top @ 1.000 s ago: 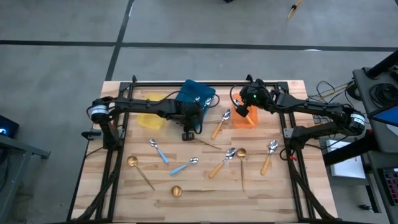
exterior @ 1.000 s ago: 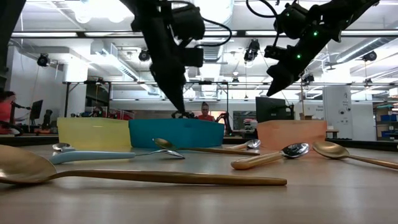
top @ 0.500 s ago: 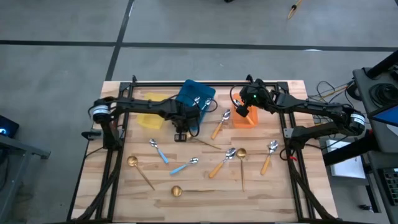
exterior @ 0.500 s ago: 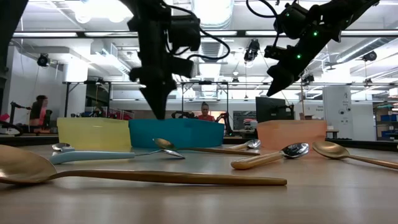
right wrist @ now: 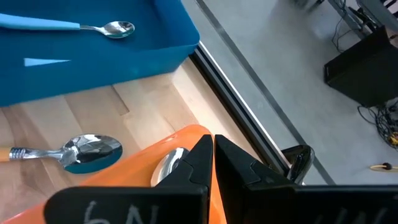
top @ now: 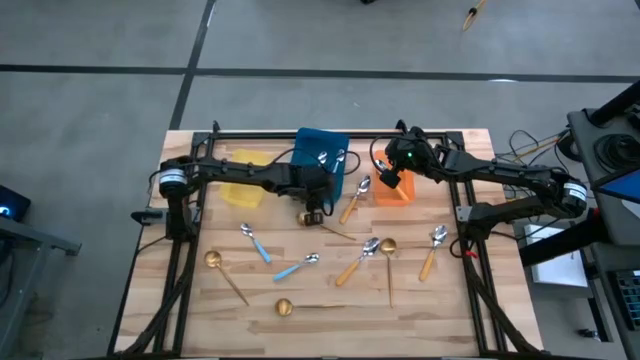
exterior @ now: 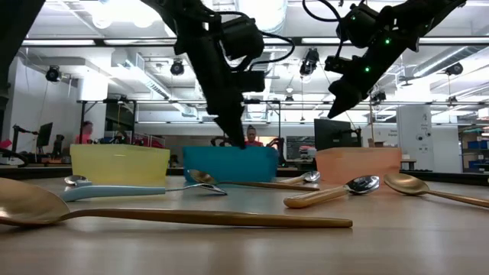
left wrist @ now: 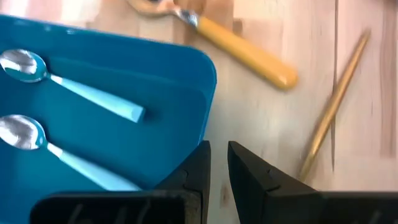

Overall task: Sort silverware by color (type)
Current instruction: Adjust the blue bin

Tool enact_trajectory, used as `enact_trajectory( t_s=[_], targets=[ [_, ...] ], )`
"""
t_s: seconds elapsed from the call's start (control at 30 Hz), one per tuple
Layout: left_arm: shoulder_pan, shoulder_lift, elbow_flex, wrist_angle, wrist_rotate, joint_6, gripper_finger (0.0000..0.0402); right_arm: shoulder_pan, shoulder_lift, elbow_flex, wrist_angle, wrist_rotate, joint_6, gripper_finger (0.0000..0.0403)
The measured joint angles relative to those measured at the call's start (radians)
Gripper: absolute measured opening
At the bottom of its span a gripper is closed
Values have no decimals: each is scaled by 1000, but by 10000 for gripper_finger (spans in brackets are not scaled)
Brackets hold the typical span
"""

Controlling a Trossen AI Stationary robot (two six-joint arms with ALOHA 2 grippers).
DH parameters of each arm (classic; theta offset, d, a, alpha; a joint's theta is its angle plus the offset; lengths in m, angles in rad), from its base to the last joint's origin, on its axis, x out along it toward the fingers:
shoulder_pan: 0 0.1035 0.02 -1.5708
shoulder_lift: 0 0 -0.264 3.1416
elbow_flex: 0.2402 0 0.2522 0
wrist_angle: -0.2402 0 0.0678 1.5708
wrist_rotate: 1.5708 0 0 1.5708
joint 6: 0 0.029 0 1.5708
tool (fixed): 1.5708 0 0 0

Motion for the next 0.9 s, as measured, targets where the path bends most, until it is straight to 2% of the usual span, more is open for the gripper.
enact_trajectory(
  t_s=[0.33, 0.43, 0.67, 0.9],
  targets=[
    [0, 1, 1, 140, -1, -71, 38, 0, 0, 0, 1, 0, -3, 9],
    [-2, -9, 1, 124, -1, -63, 38, 0, 0, 0, 2, 0, -1, 9],
    [-3, -26, 0, -36, 8, 38, 38, 0, 0, 0, 3, 0, 1, 9],
    [-3, -1, -17, 66, 41, 45, 38, 0, 0, 0, 7, 0, 1, 9]
  ],
)
